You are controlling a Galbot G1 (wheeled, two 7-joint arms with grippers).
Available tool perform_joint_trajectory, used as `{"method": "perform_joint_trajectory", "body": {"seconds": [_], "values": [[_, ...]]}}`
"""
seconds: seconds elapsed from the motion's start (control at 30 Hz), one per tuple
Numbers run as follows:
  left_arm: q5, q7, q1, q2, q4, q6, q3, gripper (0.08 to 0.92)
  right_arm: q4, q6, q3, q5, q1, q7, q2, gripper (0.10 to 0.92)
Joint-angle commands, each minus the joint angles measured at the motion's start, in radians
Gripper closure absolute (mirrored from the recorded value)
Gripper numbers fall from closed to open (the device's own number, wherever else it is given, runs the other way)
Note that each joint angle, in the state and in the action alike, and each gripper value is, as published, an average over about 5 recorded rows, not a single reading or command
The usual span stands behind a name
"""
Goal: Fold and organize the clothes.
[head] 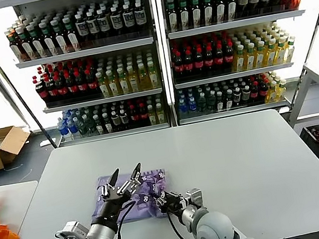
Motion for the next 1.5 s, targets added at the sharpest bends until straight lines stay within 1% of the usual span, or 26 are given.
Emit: {"method": "perform_joint_trajectory", "body": {"seconds": [0.03,0.17,0.27,0.37,0.47,0.57,0.67,0.77,0.9,1.07,1.2,1.3,1.4,1.5], "values": [[0.015,0.009,0.016,-0.006,-0.009,-0.008,-0.015,0.177,0.093,-0.023,0.062,-0.002,-0.057,-0.035,-0.107,0.743],[0.02,0.011,0.018,-0.005,-0.011,-0.01,-0.017,0.177,0.161,-0.044,0.166,-0.011,-0.109,-0.082,-0.211,0.841],[0.022,0.013,0.024,-0.004,-0.012,-0.012,-0.022,0.177,0.199,-0.03,0.245,-0.031,-0.161,-0.137,-0.318,0.866],[0.022,0.016,0.027,-0.005,-0.011,-0.014,-0.021,0.177,0.218,0.005,0.318,-0.051,-0.213,-0.192,-0.418,0.866],[0.024,0.02,0.024,-0.01,-0.004,-0.015,-0.012,0.177,0.225,0.026,0.368,-0.057,-0.247,-0.218,-0.472,0.866],[0.026,0.02,0.019,-0.018,0.0,-0.016,-0.003,0.177,0.226,0.059,0.385,-0.086,-0.259,-0.219,-0.474,0.866],[0.026,0.019,0.015,-0.022,0.002,-0.015,0.002,0.177,0.218,0.086,0.394,-0.112,-0.254,-0.207,-0.443,0.848],[0.026,0.018,0.013,-0.021,0.004,-0.014,0.003,0.177,0.206,0.123,0.395,-0.139,-0.239,-0.183,-0.408,0.783],[0.024,0.018,0.014,-0.019,0.009,-0.015,-0.001,0.177,0.178,0.184,0.376,-0.183,-0.195,-0.117,-0.352,0.662],[0.02,0.02,0.025,-0.017,0.0,-0.02,-0.005,0.177,0.213,0.192,0.337,-0.211,-0.151,-0.036,-0.277,0.523],[0.019,0.022,0.026,-0.012,-0.003,-0.023,-0.007,0.177,0.227,0.191,0.266,-0.268,-0.128,-0.02,-0.212,0.402],[0.017,0.022,0.026,-0.009,-0.003,-0.023,-0.01,0.177,0.187,0.188,0.217,-0.303,-0.118,-0.017,-0.169,0.316],[0.015,0.023,0.032,-0.009,-0.001,-0.025,-0.011,0.177,0.109,0.181,0.184,-0.304,-0.122,-0.018,-0.14,0.242],[0.015,0.024,0.039,-0.011,0.003,-0.027,-0.01,0.177,0.023,0.174,0.168,-0.293,-0.135,-0.034,-0.117,0.209]]}}
